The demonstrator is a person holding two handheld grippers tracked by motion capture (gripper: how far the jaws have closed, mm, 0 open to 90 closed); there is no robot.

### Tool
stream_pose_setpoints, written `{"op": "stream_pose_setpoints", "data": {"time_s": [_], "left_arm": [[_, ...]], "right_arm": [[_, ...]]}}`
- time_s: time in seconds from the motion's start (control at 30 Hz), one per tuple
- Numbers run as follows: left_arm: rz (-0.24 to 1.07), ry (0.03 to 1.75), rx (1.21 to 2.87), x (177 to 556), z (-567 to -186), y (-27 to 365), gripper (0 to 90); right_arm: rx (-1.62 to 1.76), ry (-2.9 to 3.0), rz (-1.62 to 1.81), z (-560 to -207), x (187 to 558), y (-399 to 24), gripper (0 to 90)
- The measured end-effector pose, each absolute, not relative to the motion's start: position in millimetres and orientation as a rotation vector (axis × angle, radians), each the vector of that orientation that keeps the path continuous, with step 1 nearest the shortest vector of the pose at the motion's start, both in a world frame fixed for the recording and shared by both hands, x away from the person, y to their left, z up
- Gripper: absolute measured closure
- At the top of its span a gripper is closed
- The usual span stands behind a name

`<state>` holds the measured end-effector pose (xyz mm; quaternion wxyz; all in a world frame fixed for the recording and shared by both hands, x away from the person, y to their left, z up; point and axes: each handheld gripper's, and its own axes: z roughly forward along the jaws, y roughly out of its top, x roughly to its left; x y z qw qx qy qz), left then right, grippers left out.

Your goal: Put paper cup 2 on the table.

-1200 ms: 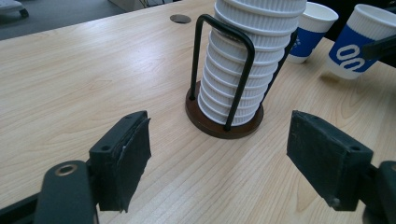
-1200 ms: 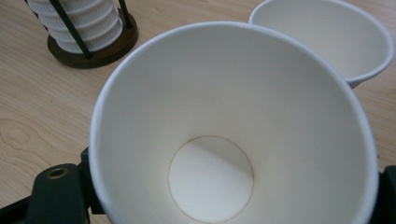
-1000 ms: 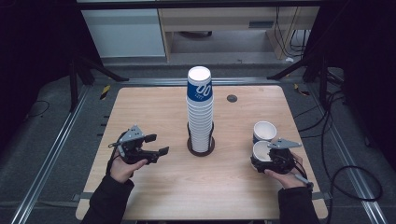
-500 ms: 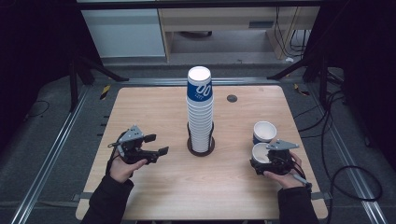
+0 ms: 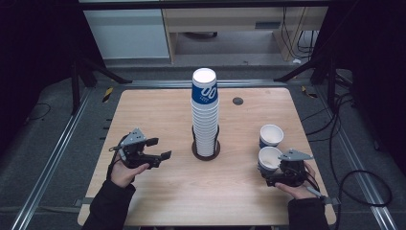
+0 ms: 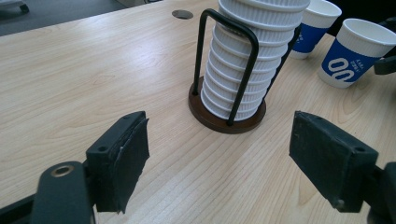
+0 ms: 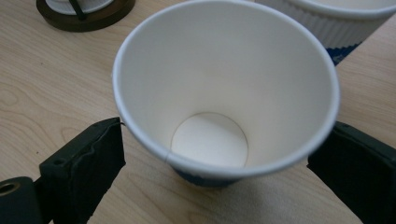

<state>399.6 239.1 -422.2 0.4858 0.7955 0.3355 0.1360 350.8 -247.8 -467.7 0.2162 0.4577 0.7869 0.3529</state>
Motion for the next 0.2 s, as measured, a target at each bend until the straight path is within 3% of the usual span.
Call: {"op": "stream_pose_setpoints", "data": {"time_s": [0.2], "left_arm": [[0.345, 0.843, 1.946, 401.7, -423.6, 243.1, 18.1]], "right_arm": [[1.291, 2.17, 0.972, -467.6, 343.9, -256.0, 3.4]]}}
